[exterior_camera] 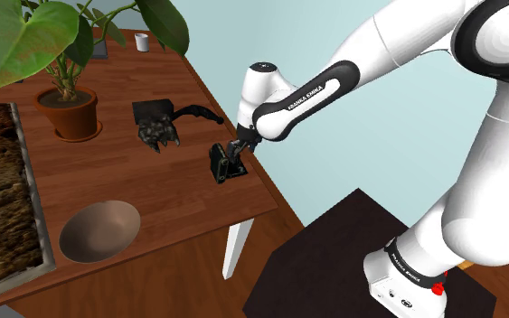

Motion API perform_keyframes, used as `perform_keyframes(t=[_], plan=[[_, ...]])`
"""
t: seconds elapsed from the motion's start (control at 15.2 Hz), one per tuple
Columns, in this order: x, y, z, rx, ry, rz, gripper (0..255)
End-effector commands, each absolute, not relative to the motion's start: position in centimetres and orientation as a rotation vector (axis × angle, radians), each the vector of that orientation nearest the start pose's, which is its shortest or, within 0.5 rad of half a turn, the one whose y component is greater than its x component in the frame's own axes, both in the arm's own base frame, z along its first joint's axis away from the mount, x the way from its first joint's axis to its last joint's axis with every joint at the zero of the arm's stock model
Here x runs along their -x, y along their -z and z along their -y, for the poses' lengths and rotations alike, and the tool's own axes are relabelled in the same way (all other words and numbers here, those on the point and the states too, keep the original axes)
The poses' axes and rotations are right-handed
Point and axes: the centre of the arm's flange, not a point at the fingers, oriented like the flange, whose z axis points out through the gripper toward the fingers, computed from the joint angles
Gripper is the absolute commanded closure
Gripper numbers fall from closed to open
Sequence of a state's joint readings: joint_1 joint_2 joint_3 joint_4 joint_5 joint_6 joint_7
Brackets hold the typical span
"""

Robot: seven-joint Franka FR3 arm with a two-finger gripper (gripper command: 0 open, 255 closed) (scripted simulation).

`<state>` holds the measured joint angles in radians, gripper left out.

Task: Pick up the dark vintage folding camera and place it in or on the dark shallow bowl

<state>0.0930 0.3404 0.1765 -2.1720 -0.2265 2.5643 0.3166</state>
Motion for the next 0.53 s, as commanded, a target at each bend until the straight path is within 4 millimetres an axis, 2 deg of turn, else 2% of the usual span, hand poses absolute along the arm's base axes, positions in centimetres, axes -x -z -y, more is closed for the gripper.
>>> perform_keyframes(t=[0.0, 0.26, 0.46], plan=[[-55.0, -23.2, -15.5, 3.183, 0.128, 0.203, 0], [-55.2, -20.7, -15.4, 3.183, 0.128, 0.203, 0], [-55.2, -20.7, -15.4, 3.183, 0.128, 0.203, 0]])
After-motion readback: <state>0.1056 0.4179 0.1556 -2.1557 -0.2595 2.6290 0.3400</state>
